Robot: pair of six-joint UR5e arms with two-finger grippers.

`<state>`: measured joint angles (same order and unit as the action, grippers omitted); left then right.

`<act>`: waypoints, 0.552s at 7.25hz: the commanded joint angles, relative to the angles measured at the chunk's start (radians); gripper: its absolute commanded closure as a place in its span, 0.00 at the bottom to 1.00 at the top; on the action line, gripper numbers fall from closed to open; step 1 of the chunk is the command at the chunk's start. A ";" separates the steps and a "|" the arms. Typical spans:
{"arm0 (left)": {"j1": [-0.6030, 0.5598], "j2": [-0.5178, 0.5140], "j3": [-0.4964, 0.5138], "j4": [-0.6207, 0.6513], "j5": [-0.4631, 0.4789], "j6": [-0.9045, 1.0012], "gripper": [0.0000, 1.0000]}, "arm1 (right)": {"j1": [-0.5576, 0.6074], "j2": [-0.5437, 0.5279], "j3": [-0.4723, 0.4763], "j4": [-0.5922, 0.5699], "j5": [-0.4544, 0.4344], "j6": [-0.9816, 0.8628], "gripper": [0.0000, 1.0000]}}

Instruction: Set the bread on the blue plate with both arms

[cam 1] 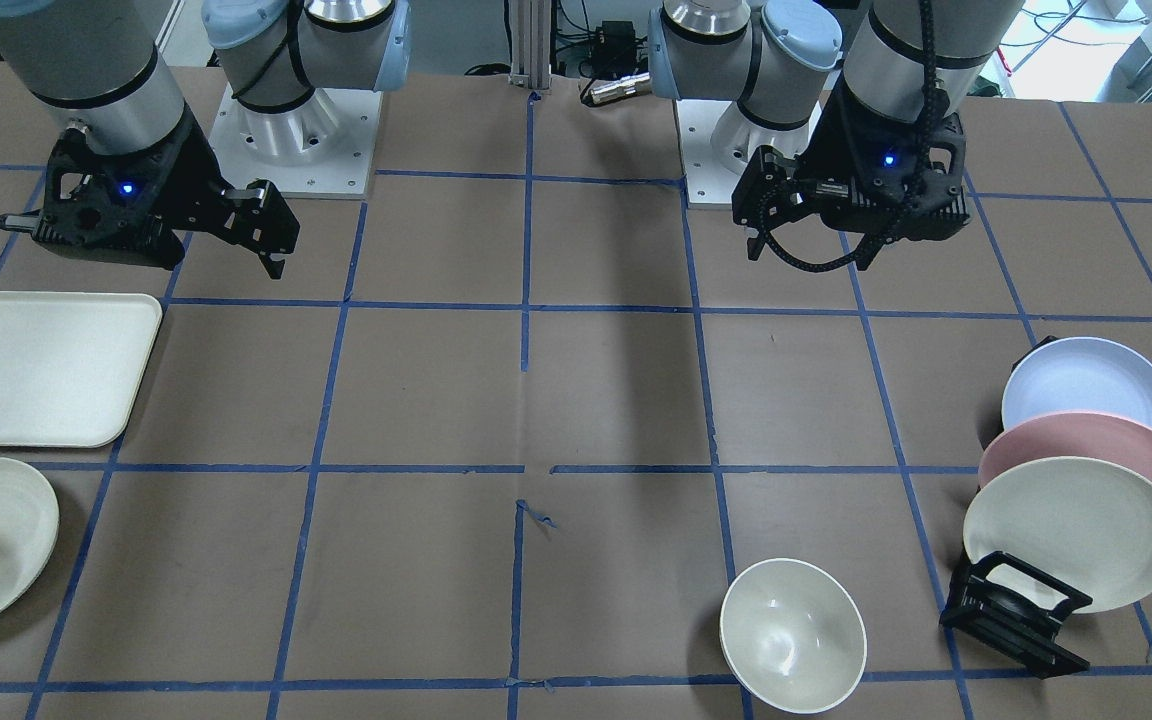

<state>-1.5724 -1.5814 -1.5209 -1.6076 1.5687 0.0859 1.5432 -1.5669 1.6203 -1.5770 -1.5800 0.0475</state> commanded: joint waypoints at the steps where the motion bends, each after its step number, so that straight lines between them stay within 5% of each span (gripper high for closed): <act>1: 0.000 0.004 -0.005 0.000 -0.001 0.000 0.00 | 0.000 0.001 0.003 -0.003 0.003 -0.002 0.00; 2: 0.005 0.004 -0.008 0.001 0.002 0.003 0.00 | 0.000 -0.001 0.003 -0.002 0.002 -0.002 0.00; 4: 0.076 0.011 -0.021 0.003 0.190 0.002 0.00 | 0.000 0.001 0.003 0.000 0.002 -0.002 0.00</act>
<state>-1.5431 -1.5752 -1.5308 -1.6053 1.6534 0.0882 1.5432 -1.5672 1.6228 -1.5776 -1.5783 0.0461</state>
